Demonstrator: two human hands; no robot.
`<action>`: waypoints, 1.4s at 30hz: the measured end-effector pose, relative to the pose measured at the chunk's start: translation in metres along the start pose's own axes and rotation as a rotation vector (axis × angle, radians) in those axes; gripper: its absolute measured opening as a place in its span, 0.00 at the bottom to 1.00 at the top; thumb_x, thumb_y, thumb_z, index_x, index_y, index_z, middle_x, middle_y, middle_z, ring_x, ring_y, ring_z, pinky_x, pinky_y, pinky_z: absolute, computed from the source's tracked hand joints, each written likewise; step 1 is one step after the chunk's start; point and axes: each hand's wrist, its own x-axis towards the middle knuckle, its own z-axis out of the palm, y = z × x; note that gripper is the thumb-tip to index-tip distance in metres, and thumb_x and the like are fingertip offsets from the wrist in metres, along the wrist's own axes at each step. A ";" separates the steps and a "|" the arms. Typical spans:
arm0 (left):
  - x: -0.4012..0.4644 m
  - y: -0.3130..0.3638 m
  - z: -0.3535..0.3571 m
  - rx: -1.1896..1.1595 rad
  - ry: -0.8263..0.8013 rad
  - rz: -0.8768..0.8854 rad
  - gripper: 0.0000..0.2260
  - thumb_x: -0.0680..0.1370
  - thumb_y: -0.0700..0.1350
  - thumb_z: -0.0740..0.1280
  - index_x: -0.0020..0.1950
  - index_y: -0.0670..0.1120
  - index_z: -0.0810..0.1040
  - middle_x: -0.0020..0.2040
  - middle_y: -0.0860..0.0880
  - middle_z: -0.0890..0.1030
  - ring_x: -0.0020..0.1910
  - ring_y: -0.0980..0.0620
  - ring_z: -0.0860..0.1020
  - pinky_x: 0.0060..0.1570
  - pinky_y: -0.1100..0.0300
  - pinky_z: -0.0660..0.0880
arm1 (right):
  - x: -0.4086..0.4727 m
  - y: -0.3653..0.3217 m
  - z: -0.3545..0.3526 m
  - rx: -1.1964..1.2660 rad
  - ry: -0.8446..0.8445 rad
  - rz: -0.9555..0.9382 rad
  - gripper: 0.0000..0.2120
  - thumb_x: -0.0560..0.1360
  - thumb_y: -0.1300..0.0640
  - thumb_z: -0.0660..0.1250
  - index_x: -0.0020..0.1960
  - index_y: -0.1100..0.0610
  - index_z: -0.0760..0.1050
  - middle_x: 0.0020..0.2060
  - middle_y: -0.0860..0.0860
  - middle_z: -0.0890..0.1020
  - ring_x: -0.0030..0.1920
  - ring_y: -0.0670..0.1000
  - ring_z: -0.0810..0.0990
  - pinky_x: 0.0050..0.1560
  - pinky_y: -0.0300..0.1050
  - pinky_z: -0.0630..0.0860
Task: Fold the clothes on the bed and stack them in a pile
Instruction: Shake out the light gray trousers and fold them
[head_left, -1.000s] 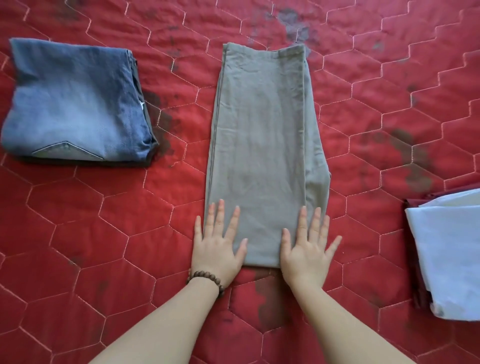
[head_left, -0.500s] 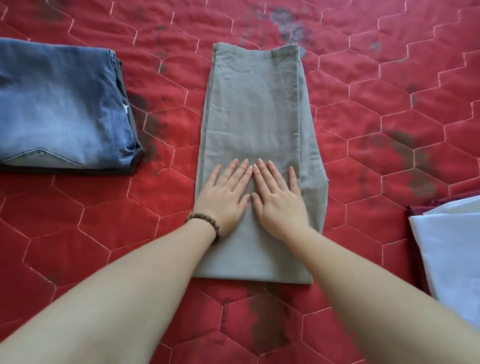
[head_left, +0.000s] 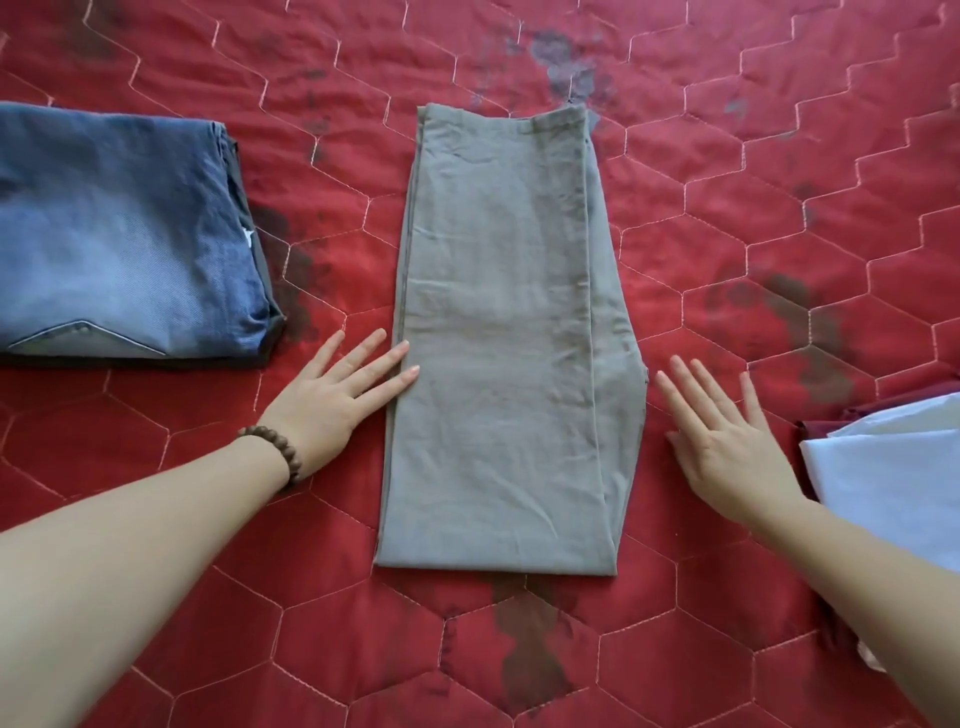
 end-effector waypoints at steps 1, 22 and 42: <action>-0.001 0.002 0.001 0.000 0.002 0.020 0.35 0.69 0.31 0.58 0.76 0.48 0.60 0.75 0.45 0.64 0.74 0.40 0.61 0.72 0.40 0.56 | -0.002 -0.001 -0.001 -0.019 0.002 -0.025 0.31 0.78 0.50 0.52 0.78 0.50 0.46 0.77 0.50 0.54 0.77 0.53 0.55 0.73 0.66 0.50; 0.021 0.015 -0.036 -0.515 -0.456 -0.044 0.26 0.79 0.40 0.57 0.72 0.64 0.63 0.78 0.56 0.53 0.78 0.56 0.45 0.75 0.51 0.42 | 0.052 -0.051 -0.059 0.308 -0.441 -0.256 0.42 0.69 0.76 0.53 0.74 0.40 0.59 0.76 0.43 0.54 0.77 0.45 0.43 0.75 0.48 0.35; 0.075 0.018 -0.049 -1.072 0.255 -0.812 0.06 0.78 0.42 0.65 0.42 0.48 0.69 0.35 0.56 0.77 0.36 0.61 0.75 0.34 0.74 0.66 | 0.105 -0.055 -0.069 1.353 -0.036 0.576 0.08 0.74 0.60 0.70 0.49 0.48 0.79 0.42 0.44 0.85 0.41 0.41 0.83 0.39 0.37 0.77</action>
